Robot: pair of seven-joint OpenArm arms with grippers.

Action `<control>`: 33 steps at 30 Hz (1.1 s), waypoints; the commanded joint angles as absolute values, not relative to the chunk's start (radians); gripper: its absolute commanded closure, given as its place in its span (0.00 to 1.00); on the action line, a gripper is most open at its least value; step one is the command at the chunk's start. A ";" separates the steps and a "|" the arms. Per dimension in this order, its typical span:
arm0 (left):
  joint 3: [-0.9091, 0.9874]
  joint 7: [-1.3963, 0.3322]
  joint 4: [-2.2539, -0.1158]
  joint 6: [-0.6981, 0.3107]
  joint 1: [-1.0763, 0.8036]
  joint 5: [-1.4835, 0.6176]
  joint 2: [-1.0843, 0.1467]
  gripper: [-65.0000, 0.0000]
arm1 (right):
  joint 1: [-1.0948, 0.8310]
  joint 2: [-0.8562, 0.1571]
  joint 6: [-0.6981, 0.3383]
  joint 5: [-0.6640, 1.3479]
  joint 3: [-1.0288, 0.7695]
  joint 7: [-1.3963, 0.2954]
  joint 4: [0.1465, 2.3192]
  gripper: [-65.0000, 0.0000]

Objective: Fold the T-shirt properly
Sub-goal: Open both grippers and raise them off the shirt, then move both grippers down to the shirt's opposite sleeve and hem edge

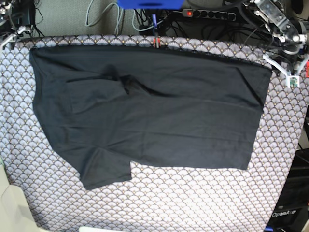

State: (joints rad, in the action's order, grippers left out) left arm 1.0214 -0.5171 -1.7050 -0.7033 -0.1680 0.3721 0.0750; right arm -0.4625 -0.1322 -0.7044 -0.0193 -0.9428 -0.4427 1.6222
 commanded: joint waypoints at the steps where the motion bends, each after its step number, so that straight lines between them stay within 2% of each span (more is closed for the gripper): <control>1: 1.024 -0.496 -1.735 -0.698 -0.157 0.361 0.064 0.69 | -0.449 -0.159 -0.698 -0.010 -0.963 -0.424 1.643 0.67; 5: 1.030 -0.496 -1.767 -0.698 -0.119 0.361 0.061 0.69 | -0.401 -0.185 -0.698 -0.058 -0.992 -0.429 1.643 0.67; 11: 1.087 -0.506 -1.774 -0.698 0.025 0.418 0.058 0.69 | -0.216 -0.179 -0.698 -0.268 -0.984 -0.426 1.644 0.69; 14: 1.093 -0.506 -1.771 -0.698 0.071 0.503 0.065 0.69 | -0.166 -0.162 -0.698 -0.292 -0.934 -0.430 1.659 0.77; 18: 1.095 -0.506 -1.762 -0.698 0.068 0.518 0.067 0.69 | -0.165 -0.116 -0.698 -0.292 -0.817 -0.424 1.695 0.93; 20: 1.109 -0.506 -1.761 -0.698 0.064 0.519 0.067 0.69 | -0.160 -0.102 -0.698 -0.292 -0.753 -0.423 1.698 0.98; 25: 1.135 -0.507 -1.767 -0.698 0.070 0.521 0.067 0.69 | -0.099 -0.105 -0.698 -0.298 -0.634 -0.430 1.690 0.99; 33: 1.129 -0.506 -1.695 -0.698 0.105 0.519 0.062 0.69 | 0.019 -0.074 -0.698 -0.460 -0.634 -0.435 1.679 0.99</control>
State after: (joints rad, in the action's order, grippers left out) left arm 1.1351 -0.5289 -1.6775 -0.7029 0.0856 0.5350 0.0727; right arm 0.0055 -0.0677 -0.7021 -0.4686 -0.6365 -0.4541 1.6676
